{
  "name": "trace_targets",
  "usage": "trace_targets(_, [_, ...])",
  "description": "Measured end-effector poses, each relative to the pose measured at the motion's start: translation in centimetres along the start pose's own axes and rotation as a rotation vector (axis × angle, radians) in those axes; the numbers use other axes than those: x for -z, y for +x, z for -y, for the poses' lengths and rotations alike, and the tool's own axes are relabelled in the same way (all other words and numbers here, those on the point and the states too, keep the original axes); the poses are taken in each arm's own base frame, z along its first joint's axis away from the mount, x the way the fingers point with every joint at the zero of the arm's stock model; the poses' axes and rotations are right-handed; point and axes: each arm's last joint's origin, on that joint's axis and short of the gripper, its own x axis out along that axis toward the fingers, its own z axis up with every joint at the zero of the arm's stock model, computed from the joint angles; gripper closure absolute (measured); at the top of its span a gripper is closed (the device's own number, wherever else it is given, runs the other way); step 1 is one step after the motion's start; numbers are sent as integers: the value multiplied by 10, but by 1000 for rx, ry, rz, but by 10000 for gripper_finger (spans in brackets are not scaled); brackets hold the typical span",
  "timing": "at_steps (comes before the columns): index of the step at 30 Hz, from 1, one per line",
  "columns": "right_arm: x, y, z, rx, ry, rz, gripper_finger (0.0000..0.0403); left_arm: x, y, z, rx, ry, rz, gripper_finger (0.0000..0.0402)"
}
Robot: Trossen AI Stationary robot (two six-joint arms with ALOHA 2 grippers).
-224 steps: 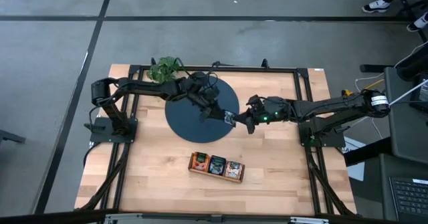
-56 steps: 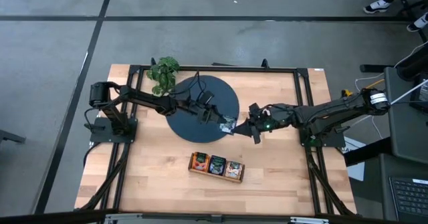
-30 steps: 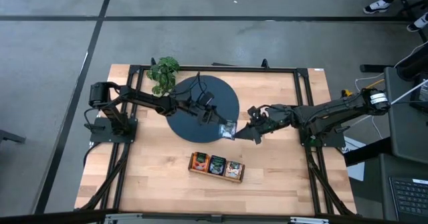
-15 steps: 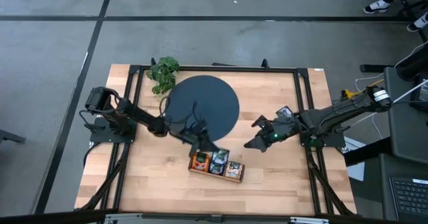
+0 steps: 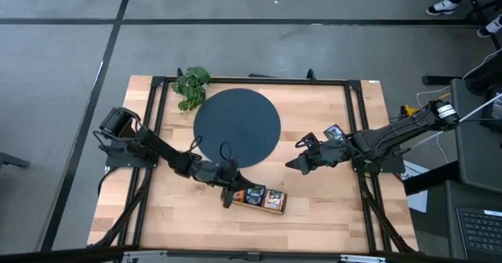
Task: Pick & Place Tea
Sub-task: Put the violet tea bag into the middle section of the wooden organizer
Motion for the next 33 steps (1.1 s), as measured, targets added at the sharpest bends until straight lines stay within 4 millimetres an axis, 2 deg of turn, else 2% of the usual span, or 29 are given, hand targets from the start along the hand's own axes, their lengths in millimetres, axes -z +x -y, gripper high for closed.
trace_targets(4, [0, 0, 0, 4, 0, 6, 337, 14, 5, 0, -6, 20, -28, 400])
trace_targets(9, [0, 0, 1, 14, -12, 3, 337, 21, 9, 1, 3, 77, 5, 400])
trace_targets(14, [0, 0, 2, 19, -27, 3, 337, 30, 15, -11, -19, 80, -28, 400])
trace_targets(33, [0, 0, 2, 20, -33, 3, 337, 42, 12, -15, -76, 74, -48, 400])
